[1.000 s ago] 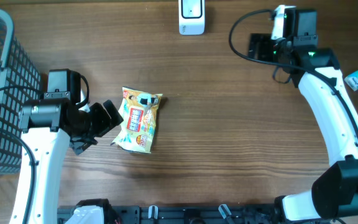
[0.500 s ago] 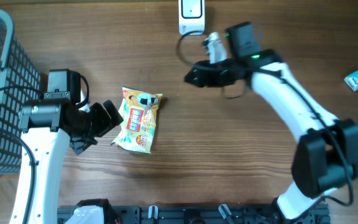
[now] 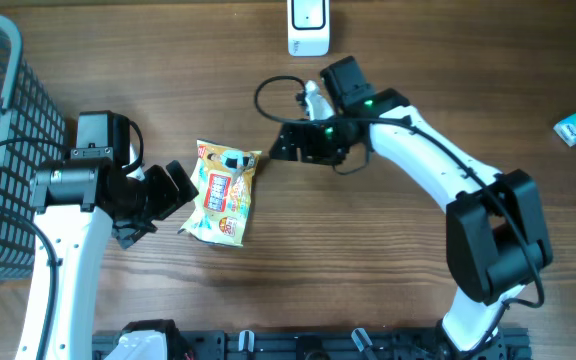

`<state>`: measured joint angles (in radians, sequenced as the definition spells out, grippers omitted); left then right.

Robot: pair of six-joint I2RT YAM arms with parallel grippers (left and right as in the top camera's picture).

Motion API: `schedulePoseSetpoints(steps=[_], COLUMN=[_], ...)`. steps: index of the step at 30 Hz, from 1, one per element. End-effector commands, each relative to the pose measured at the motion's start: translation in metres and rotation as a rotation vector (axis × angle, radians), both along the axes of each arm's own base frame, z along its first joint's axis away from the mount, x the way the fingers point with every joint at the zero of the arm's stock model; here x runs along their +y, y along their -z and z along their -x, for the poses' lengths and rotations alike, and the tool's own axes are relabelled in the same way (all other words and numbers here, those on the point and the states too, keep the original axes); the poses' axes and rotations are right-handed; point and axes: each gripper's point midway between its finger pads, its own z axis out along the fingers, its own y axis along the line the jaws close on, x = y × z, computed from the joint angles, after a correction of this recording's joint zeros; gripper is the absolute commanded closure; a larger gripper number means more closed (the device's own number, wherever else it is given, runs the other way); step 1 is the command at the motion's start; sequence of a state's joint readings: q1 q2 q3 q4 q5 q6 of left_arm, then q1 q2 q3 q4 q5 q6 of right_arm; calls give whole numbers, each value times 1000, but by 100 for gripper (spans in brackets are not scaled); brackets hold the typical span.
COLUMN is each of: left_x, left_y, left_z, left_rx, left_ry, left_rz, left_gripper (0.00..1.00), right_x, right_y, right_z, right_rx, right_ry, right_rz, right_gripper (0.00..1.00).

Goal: Scan the item barcode

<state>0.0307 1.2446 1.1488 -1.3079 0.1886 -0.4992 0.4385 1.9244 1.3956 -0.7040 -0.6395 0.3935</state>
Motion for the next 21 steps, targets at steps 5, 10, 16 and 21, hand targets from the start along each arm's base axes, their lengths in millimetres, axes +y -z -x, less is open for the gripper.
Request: schedulePoseSetpoints(steps=[5, 10, 16, 21], left_x=[4, 12, 12, 0], left_y=[1, 2, 2, -8], left_z=[1, 0, 0, -31], left_rx=[3, 3, 3, -133], left_ry=[-4, -13, -13, -7], left_rz=[-27, -72, -73, 2], left_gripper=[0, 0, 0, 0], right_x=[-155, -231, -252, -255], right_y=[-32, -32, -31, -34], right_z=[-36, -31, -28, -44], right_rx=[-18, 81, 117, 56], right_ry=[382, 578, 640, 665], right_rz=[211, 226, 227, 215], right_gripper=[1, 0, 0, 0])
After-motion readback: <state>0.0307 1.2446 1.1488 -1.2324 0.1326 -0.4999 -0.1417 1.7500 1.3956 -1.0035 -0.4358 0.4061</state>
